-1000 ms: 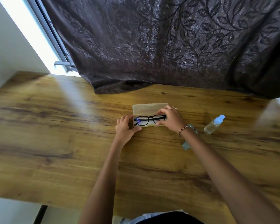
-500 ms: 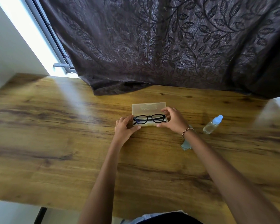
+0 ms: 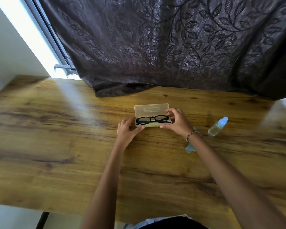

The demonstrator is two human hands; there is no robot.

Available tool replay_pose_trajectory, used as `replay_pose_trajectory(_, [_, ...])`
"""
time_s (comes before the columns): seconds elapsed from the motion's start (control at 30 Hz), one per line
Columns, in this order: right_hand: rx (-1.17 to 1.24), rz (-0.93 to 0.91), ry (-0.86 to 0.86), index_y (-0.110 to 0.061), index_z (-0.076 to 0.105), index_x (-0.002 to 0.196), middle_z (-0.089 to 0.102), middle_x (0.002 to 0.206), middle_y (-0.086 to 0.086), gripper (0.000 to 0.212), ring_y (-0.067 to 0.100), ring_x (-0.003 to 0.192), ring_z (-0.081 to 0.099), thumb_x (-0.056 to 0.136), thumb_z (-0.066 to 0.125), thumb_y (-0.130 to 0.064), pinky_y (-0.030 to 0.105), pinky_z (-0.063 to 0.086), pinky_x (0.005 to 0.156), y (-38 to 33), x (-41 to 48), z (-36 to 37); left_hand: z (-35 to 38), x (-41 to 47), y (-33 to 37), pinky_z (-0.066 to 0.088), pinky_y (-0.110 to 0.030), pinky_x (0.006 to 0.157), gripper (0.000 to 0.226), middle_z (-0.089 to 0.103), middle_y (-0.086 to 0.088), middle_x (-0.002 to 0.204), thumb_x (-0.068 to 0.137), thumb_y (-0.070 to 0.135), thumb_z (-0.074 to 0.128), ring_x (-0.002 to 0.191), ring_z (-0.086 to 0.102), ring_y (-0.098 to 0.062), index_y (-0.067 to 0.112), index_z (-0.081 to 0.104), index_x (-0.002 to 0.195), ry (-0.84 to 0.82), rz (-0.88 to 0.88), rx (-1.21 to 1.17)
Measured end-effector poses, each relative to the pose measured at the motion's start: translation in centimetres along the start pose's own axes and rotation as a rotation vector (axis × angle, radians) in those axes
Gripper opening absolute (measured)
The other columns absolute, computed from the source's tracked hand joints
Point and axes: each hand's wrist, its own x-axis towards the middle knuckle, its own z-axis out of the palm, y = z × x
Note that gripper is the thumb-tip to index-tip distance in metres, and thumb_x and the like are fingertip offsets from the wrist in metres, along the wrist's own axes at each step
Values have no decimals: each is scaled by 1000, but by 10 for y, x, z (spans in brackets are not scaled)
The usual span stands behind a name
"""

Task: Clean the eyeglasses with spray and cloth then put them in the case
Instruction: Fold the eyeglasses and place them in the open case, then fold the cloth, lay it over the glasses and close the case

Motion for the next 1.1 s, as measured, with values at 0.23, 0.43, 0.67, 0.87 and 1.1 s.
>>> replay_pose_trajectory(0.23, [1,13,-7,-20,53,123,47,124,3,65,15,111,50,67,85,-27,22,40,84,1,1,0,1,0,1,36,-48,107,75,39,11,123,78,57,66,126,33,-17,31,40,143,1,-30,-25])
replay_pose_trajectory(0.43, [-16,16,-24,-21,53,123,47,126,2,62,14,115,49,69,83,-28,24,41,86,2,1,0,0,-1,4,37,-46,106,71,40,11,120,80,55,65,122,35,-15,28,41,142,14,-14,-21])
replay_pose_trajectory(0.67, [12,3,-9,-17,55,121,49,120,0,56,12,104,51,72,82,-23,22,44,84,2,-5,-20,1,-4,1,40,-42,106,67,40,7,126,81,51,66,122,38,-15,28,44,140,17,-20,-140])
replay_pose_trajectory(0.87, [-261,71,42,-13,62,110,62,106,1,24,12,97,56,87,67,-20,29,49,89,31,-33,-55,17,-33,15,47,-24,81,36,52,9,105,90,41,59,97,53,-11,23,57,121,385,149,-232])
replay_pose_trajectory(1.1, [-274,291,168,-11,63,87,66,75,4,34,19,77,63,82,70,-44,35,51,76,45,-55,-52,52,-62,55,45,-15,77,15,57,11,95,94,19,55,85,54,-1,25,56,107,259,358,-151])
